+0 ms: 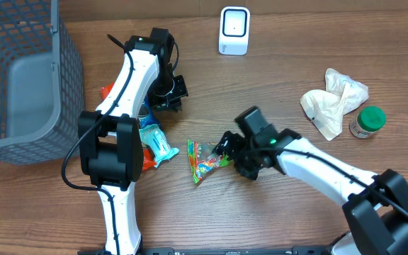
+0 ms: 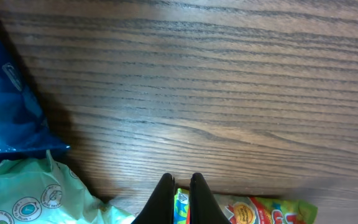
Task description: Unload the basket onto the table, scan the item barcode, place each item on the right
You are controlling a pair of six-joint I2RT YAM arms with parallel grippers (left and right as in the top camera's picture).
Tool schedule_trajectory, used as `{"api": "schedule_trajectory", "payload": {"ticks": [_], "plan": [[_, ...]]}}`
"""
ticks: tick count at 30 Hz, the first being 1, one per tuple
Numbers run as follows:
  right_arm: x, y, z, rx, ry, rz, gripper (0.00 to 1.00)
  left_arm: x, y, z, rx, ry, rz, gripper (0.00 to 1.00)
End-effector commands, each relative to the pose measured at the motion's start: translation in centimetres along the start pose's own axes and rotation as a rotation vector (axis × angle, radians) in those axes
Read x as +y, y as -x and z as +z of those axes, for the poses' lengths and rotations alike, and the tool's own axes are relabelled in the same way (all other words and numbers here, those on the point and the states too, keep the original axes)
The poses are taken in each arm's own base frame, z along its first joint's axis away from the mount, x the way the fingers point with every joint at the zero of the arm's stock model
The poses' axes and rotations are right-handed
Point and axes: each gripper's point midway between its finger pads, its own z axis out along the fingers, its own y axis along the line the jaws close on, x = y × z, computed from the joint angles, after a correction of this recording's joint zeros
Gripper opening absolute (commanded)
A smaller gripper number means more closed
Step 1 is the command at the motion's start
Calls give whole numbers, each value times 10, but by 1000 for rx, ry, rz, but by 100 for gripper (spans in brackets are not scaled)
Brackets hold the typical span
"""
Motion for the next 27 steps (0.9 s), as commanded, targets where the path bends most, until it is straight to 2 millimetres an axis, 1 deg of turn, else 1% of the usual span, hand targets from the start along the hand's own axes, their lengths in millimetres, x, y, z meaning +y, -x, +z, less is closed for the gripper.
{"api": "schedule_trajectory", "payload": {"ticks": [1,3,5,7,8,10,13,14,17,18,21,23,24,27], "plan": [[-8,6,2,-139,-46,101,96,0,4,-2,-20,12,-5,4],[-4,5,5,-180,-43,83,94,0,4,-2,-20,12,-5,4],[2,5,8,-217,-28,71,86,0,4,-2,-20,12,-5,4],[6,6,11,-245,-19,51,75,0,4,-2,-20,12,-5,4],[6,7,14,-255,-23,45,71,0,3,-2,-19,12,-5,4],[6,7,19,-258,-25,40,60,0,3,-2,-18,13,-5,4],[5,8,26,-254,-26,39,43,0,2,-2,-15,14,-6,4],[6,9,27,-255,-25,36,33,1,2,-2,-12,16,-6,4],[6,10,27,-254,-25,24,8,2,0,-2,-6,19,-7,4],[7,10,27,-250,-23,9,4,2,0,-2,-5,20,-8,4],[17,7,23,-194,-1,-80,4,2,-1,-2,-1,22,-8,4],[20,9,15,-166,-3,-137,4,2,-2,-2,3,24,-8,4],[19,13,9,-165,-17,-151,4,2,-3,-2,5,25,-8,4],[10,29,-19,-175,-109,-229,4,1,-4,-1,6,30,-3,4]]}}
